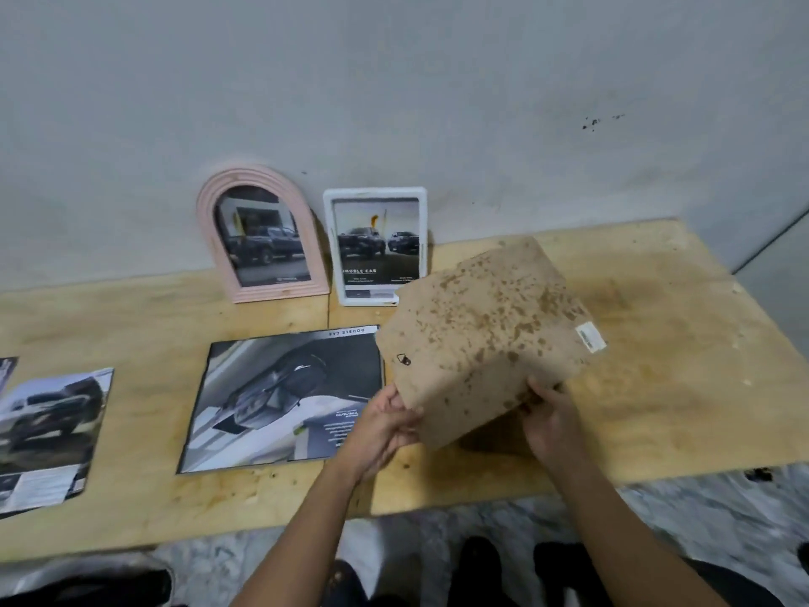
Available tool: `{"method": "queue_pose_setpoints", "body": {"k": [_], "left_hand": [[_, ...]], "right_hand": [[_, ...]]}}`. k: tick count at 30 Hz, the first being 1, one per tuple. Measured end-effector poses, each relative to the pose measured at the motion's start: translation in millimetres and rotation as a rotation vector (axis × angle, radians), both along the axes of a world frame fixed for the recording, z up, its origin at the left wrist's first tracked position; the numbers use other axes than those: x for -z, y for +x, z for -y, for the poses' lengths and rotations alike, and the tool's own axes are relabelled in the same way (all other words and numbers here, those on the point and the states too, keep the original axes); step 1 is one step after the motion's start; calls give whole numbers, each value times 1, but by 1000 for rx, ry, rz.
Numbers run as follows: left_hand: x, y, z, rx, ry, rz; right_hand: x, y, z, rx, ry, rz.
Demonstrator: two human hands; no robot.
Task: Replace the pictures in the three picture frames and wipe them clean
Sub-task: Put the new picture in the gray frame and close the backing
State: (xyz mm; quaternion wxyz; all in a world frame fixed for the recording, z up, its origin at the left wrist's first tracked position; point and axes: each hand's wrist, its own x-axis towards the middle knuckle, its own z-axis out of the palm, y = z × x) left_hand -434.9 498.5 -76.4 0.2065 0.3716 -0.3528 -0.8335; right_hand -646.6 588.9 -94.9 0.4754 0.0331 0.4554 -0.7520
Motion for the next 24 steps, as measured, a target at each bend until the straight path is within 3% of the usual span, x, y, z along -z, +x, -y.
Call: {"method": "queue_pose_setpoints", "body": {"k": [4,9,14,20,24], "left_hand": [[-5,94,27,-20,-42,127],[0,199,54,-302,-27,258],[10,260,70,-441,-69,416],[24,282,83,-412,-69,500],[30,280,86,-360,-219,606]], "right_hand": [[14,22,5,-32,7,-39],[4,82,26,-414,335,-195],[4,148,57,-602,467,-368],[10,188,71,-531,654,-606],[14,197,61,-413,718,-720]]}}
